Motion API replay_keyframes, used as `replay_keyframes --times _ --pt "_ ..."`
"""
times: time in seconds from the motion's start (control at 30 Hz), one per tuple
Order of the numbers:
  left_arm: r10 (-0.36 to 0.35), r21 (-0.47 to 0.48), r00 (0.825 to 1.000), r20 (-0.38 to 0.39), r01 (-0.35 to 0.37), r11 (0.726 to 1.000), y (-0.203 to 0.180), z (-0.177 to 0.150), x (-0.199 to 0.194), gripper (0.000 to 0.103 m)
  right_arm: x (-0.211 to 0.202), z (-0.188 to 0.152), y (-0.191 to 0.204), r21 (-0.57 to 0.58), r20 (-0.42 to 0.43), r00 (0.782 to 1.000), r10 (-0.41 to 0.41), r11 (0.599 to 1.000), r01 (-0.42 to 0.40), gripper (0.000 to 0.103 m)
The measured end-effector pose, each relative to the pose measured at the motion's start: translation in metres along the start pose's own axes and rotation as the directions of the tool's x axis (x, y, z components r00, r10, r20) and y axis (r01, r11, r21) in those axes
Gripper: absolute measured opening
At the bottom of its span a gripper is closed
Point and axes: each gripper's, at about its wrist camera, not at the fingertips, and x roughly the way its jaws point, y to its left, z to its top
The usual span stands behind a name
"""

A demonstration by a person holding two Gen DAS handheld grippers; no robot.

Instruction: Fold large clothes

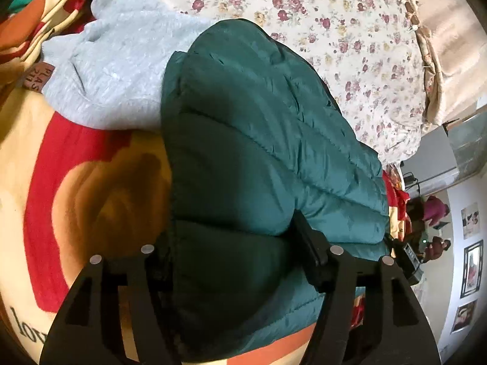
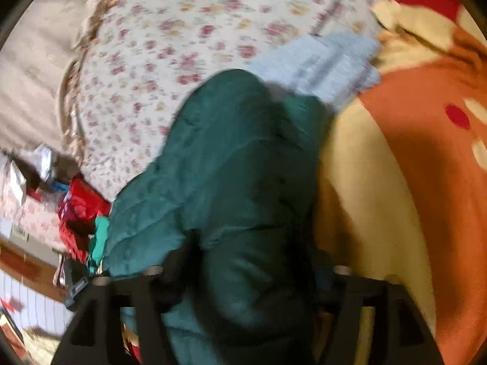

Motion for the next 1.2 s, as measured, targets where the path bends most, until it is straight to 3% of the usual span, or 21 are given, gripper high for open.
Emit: replay_keyframes --times 0.07,0.17,0.27,0.37,0.43,0.5,0.57,0.63,0.77,0.9,1.0,1.13,1.2 --pt "0.025 0.012 1.000 0.018 -0.025 1.000 -0.005 -0.002 -0.011 0.064 -0.009 -0.002 -0.003 0.018 0.017 1.000 -0.003 1.000 0.003 0.078" --pt "0.067 0.039 0.995 0.069 -0.069 0.997 -0.009 -0.008 -0.033 0.064 -0.034 -0.006 0.008 -0.032 0.076 0.994 -0.083 0.996 0.086 0.078" --pt "0.133 0.070 0.980 0.151 -0.144 0.987 -0.015 -0.018 -0.062 0.064 -0.063 -0.015 0.017 -0.062 0.139 0.981 -0.139 0.987 0.148 0.078" --pt "0.208 0.087 0.951 0.228 -0.233 0.969 -0.025 -0.035 -0.088 0.065 -0.087 -0.026 0.023 -0.058 0.177 0.971 -0.159 0.984 0.171 0.078" --pt "0.272 0.102 0.918 0.289 -0.312 0.944 -0.036 -0.048 -0.103 0.065 -0.100 -0.038 0.031 -0.064 0.199 0.967 -0.161 0.982 0.177 0.078" --pt "0.326 0.116 0.873 0.362 -0.389 0.914 -0.048 -0.063 -0.117 0.066 -0.107 -0.050 0.042 -0.075 0.208 0.967 -0.150 0.983 0.169 0.078" --pt "0.377 0.124 0.806 0.456 -0.477 0.870 -0.063 -0.085 -0.134 0.067 -0.114 -0.065 0.056 -0.093 0.206 0.971 -0.123 0.985 0.145 0.078" --pt "0.392 0.135 0.762 0.516 -0.524 0.841 -0.076 -0.102 -0.145 0.076 -0.118 -0.079 0.069 -0.113 0.202 0.974 -0.100 0.986 0.125 0.078" --pt "0.382 0.139 0.709 0.593 -0.557 0.819 -0.097 -0.131 -0.167 0.079 -0.128 -0.107 0.098 -0.145 0.194 0.980 -0.042 0.987 0.071 0.078" --pt "0.349 0.092 0.669 0.657 -0.531 0.843 -0.118 -0.159 -0.199 0.079 -0.141 -0.133 0.137 -0.209 0.203 0.979 0.008 0.977 0.035 0.078" --pt "0.335 0.068 0.616 0.713 -0.537 0.841 -0.135 -0.179 -0.222 0.081 -0.150 -0.149 0.162 -0.257 0.217 0.976 0.023 0.966 0.035 0.078" --pt "0.334 0.061 0.541 0.772 -0.587 0.808 -0.155 -0.204 -0.243 0.084 -0.160 -0.171 0.190 -0.309 0.215 0.976 0.040 0.950 0.029 0.079" --pt "0.330 0.066 0.518 0.789 -0.605 0.793 -0.162 -0.216 -0.250 0.084 -0.165 -0.182 0.201 -0.334 0.218 0.975 0.044 0.942 0.033 0.078"
